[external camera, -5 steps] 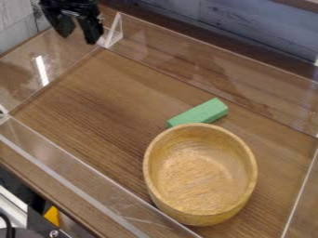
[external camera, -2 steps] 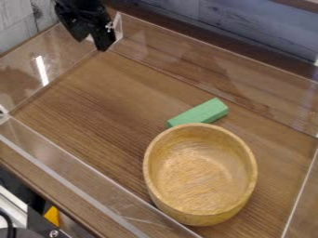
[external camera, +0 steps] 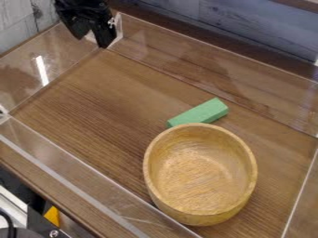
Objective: Put the green block in the brown bowl
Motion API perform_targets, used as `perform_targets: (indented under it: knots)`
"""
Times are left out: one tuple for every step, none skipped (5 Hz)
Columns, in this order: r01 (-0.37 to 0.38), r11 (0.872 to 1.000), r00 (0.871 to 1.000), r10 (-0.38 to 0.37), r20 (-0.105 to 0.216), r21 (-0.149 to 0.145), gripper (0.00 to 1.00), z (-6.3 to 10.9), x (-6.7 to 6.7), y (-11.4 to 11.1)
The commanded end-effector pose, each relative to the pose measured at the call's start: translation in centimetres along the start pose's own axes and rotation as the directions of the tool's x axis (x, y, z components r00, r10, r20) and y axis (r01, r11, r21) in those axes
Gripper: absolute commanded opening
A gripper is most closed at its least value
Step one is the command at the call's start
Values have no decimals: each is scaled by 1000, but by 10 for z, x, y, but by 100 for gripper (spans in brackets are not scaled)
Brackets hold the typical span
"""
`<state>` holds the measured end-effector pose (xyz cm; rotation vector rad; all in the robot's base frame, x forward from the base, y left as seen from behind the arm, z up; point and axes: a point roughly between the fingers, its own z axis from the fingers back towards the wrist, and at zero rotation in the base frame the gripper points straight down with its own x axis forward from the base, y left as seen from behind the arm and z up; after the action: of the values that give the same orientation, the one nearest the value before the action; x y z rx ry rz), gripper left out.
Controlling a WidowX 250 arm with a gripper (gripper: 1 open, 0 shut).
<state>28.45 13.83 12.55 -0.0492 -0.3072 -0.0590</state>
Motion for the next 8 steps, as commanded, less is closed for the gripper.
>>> perform_targets:
  knots:
    - [35, 999, 999, -36, 40, 18, 100, 13, 8, -5]
    - [53, 999, 998, -53, 35, 7, 100, 17, 13, -3]
    - [71, 997, 997, -71, 28, -6, 100, 20, 18, -2]
    - [93, 995, 995, -93, 24, -19, 100, 21, 23, -10]
    - [118, 992, 993, -117, 18, -35, 100, 21, 29, -19]
    - [99, 994, 995, -99, 13, -44, 0, 26, 36, -31]
    - [91, 994, 996, -91, 2, -55, 0, 25, 45, -47]
    - [144, 986, 989, -145, -10, -86, 0, 3, 55, -68]
